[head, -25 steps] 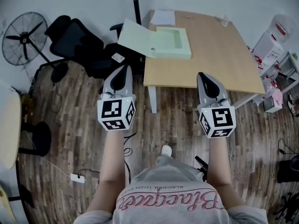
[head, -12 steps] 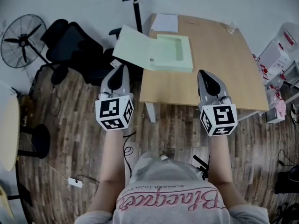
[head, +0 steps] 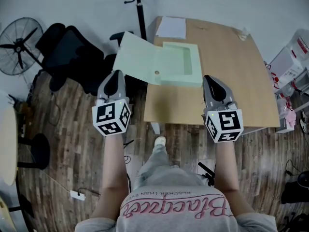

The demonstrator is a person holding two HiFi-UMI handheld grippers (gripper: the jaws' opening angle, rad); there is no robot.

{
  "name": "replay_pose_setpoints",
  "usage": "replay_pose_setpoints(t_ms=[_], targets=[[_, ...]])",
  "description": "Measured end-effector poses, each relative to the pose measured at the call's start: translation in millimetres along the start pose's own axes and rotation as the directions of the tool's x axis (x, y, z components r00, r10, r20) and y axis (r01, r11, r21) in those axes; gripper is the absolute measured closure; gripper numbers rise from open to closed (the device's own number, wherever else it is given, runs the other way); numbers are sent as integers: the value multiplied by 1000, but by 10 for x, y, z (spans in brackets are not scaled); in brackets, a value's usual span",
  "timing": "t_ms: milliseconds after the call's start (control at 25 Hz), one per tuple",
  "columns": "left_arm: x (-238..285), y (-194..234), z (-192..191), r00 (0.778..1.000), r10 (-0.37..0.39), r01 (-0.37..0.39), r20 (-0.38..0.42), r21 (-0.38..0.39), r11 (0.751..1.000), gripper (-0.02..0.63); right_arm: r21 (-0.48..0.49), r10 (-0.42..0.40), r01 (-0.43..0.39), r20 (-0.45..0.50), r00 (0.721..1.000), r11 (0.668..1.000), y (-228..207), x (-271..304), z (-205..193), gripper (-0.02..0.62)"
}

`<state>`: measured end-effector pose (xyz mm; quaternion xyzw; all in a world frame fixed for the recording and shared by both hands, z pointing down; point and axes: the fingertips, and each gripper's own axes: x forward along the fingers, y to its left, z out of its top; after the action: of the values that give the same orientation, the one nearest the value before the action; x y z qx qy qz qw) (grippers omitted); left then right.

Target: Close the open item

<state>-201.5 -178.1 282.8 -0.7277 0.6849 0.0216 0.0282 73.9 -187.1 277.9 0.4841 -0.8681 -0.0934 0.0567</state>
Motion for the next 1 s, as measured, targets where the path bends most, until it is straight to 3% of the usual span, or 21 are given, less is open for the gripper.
replay_pose_setpoints(t_ms=[520,1000], targets=[[1067,876,-315,995,67,-71,-75,-44,997,594,28,-26,27,-38,999,999,-399,1262,-37,594],[1544,1526,-845,974,138,-152,-179,-72,986,594,-6,105,-107,-155,982,994,-94,2308,-435,594]])
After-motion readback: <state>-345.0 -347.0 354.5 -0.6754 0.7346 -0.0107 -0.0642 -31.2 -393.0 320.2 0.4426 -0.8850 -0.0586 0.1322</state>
